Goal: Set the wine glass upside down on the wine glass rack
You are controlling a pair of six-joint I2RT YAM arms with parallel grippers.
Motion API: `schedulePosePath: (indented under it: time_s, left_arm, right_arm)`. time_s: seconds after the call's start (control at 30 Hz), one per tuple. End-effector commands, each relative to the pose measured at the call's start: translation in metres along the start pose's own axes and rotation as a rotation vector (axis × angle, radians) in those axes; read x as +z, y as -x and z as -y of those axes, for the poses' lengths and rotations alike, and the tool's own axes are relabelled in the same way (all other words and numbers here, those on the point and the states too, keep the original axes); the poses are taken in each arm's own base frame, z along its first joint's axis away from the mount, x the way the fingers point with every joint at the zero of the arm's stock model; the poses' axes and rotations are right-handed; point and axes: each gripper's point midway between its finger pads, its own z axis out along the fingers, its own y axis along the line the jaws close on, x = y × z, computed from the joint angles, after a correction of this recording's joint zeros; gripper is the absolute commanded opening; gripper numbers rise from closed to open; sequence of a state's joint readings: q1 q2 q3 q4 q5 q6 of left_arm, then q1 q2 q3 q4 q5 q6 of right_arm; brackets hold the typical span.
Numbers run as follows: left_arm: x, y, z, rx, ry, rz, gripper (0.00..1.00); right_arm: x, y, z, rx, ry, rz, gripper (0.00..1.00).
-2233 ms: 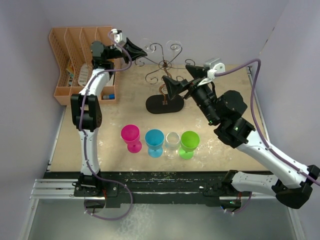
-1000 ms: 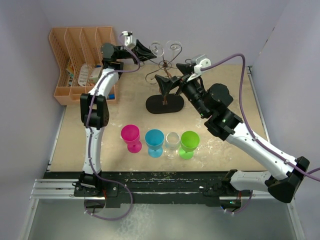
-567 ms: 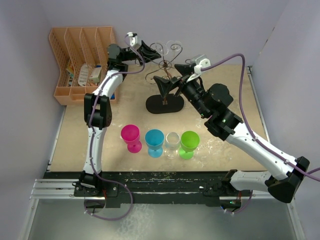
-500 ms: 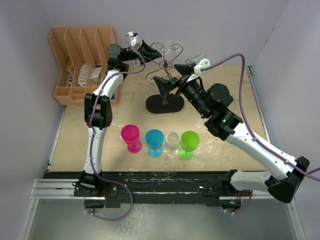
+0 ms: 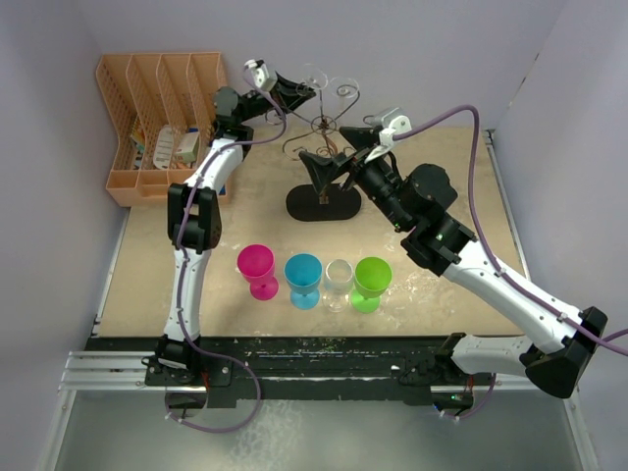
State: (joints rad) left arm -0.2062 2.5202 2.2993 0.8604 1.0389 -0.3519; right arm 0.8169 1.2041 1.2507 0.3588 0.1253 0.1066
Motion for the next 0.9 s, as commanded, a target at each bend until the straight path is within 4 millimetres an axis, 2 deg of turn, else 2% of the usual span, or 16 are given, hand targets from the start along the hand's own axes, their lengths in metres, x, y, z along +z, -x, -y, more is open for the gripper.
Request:
schedulePosePath:
  time_s: [0.0,0.23,0.47,0.5,0.6,0.67,0.77,0.87]
  left_arm:
    - [-0.005,0.042,-0.021,0.111,0.066,0.084,0.0]
    - [-0.02,0.052,-0.012,0.119,0.03,0.084,0.0]
    - [-0.024,0.046,0.007,0.111,-0.043,0.044,0.0]
    - [-0.025,0.045,0.009,0.109,-0.045,0.041,0.05]
    - [-0.026,0.043,0.012,0.105,-0.048,0.034,0.32]
    - [-0.026,0.044,0.012,0.104,-0.047,0.033,0.43]
    - [-0.026,0.047,0.013,0.101,-0.043,0.032,0.55]
    - [-0.026,0.051,0.015,0.106,-0.047,0.027,0.57]
  right_arm:
    - [0.002,0.034,-0.005,0.012,0.029,0.091,1.0]
    - [0.006,0.025,-0.006,0.012,0.033,0.074,1.0]
    - [0.005,0.024,-0.007,0.02,0.035,0.079,1.0]
    - [0.005,0.025,-0.006,0.021,0.035,0.08,1.0]
    - [0.003,0.025,-0.006,0.025,0.035,0.08,1.0]
    - [0.002,0.025,-0.006,0.026,0.035,0.083,1.0]
    - [0.001,0.025,-0.006,0.027,0.035,0.085,1.0]
    - [0.0,0.026,-0.006,0.027,0.037,0.086,1.0]
